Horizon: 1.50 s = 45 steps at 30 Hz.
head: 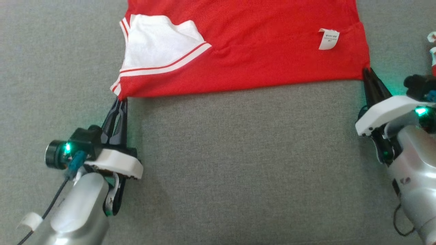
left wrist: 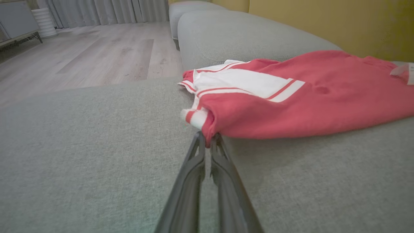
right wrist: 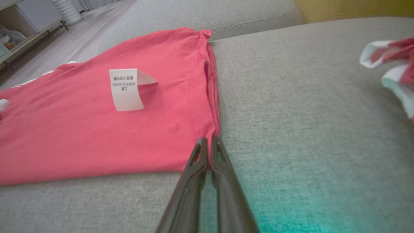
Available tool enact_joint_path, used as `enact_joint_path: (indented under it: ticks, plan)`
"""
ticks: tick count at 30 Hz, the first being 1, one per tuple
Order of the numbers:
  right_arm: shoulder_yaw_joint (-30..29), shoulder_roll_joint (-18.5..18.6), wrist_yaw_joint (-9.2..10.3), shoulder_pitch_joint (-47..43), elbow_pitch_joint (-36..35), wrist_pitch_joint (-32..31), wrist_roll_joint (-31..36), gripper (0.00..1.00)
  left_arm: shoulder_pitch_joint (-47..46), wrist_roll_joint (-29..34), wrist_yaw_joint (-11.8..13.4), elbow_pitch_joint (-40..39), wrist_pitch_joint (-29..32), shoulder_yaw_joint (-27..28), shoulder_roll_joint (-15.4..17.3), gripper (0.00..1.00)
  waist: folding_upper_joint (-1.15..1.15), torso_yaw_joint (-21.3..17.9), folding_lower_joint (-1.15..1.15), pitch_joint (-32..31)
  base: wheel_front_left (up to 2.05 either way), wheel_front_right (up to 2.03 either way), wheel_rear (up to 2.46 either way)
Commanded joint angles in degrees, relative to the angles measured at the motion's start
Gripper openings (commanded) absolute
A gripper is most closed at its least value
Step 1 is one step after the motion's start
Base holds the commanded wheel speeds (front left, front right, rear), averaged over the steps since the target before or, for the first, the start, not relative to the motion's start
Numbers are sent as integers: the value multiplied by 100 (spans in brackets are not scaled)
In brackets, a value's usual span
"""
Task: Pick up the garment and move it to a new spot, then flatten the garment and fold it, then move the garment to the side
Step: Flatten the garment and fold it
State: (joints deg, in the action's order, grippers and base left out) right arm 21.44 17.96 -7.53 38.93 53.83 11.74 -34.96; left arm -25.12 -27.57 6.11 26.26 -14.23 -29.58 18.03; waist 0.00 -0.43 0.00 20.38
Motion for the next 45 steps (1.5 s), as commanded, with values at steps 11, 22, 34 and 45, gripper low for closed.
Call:
enact_joint_path:
  ticks: [11,22,34,45]
  plan:
    - [125,750,4,-1316,-776,314,-172,0,1210,287,157,-1042,-75,433,249,0,0,-91,0,-357,0,0,0]
    - [-871,852,4,-2791,-2013,325,397,0,2399,433,284,-1819,-76,665,-15,0,0,-65,0,-424,0,0,0]
    - [-1534,700,4,-3626,-2833,130,769,0,2799,725,135,-1940,-76,684,-62,0,0,-31,0,-473,0,0,0]
    - [-1767,507,4,-3910,-3351,-168,1034,100,2767,690,36,-1713,-76,749,-197,100,0,-77,0,-612,0,0,0]
